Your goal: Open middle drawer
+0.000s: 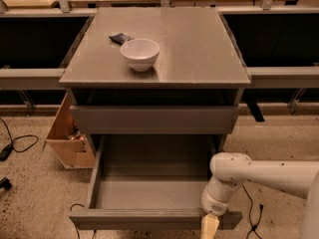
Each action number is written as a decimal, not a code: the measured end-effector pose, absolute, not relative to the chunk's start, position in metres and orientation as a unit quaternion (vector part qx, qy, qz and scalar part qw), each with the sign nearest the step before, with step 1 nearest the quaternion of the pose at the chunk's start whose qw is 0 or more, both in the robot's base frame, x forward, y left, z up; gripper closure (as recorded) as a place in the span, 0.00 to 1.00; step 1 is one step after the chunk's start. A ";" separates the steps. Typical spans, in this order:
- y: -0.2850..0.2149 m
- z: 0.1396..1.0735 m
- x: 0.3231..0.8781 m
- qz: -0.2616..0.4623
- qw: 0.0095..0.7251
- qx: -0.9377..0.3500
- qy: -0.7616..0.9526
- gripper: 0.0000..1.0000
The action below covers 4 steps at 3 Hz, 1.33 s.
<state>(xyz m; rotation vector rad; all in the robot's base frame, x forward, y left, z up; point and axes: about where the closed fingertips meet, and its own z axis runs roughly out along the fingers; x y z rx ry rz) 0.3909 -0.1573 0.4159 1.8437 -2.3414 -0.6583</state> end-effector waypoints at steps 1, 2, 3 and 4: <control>-0.152 0.405 0.358 -0.220 0.057 0.589 -0.776 0.18; -0.147 0.406 0.320 -0.225 0.075 0.583 -0.777 0.41; -0.145 0.408 0.303 -0.228 0.084 0.579 -0.779 0.64; -0.145 0.408 0.303 -0.228 0.084 0.579 -0.779 0.61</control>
Offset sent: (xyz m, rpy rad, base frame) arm -0.2438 0.0317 -0.0020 -0.0992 0.2240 -0.0520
